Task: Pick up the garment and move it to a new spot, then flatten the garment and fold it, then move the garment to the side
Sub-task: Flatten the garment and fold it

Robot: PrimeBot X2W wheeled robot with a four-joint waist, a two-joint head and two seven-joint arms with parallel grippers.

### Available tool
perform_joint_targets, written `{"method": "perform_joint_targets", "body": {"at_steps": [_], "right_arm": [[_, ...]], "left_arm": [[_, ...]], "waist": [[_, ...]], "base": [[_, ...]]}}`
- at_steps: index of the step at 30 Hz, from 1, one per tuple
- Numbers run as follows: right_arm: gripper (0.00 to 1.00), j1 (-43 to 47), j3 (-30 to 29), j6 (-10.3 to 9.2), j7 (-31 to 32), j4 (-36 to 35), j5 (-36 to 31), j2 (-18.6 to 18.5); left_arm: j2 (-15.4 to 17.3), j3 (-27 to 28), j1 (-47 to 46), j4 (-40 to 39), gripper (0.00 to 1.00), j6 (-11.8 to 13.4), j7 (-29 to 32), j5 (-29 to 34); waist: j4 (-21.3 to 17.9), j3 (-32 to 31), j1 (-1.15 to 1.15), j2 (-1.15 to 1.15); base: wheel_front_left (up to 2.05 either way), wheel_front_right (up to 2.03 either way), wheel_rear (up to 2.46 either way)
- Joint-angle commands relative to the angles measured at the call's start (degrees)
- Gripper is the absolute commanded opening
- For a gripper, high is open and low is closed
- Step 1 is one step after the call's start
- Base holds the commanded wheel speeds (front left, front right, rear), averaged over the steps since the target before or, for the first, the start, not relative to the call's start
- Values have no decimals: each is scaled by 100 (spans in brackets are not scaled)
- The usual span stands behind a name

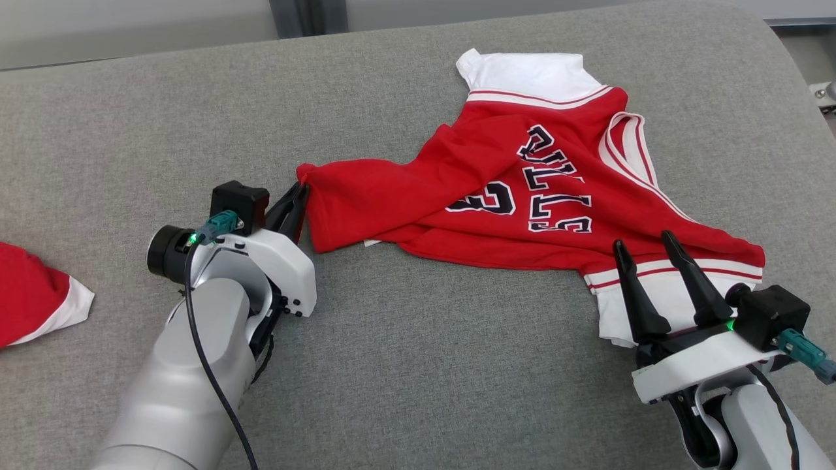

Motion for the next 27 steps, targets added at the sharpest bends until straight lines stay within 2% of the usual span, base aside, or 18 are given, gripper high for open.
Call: {"method": "perform_joint_targets", "body": {"at_steps": [1,9,13,24,27], "right_arm": [[100,-65,2,1,-8,29,-20,-33],[100,-95,18,1,-8,21,-47,-1],[100,-124,66,1,-8,4,-63,41],[100,-386,237,1,-8,-99,30,230],[100,-441,242,1,-9,-99,51,288]], "left_arm": [[51,8,-147,-69,0,-5,-38,-9],[355,435,-221,-1188,0,270,-39,-13],[528,556,-476,-1449,0,369,-40,95],[969,318,-1864,-680,0,450,92,535],[931,358,-2092,-312,0,456,157,437]], "waist": [[-1,-6,0,0],[-75,-2,0,0],[-172,72,0,0],[-666,545,0,0],[-789,660,0,0]], "base": [[0,0,0],[0,0,0],[0,0,0],[0,0,0],[0,0,0]]}}
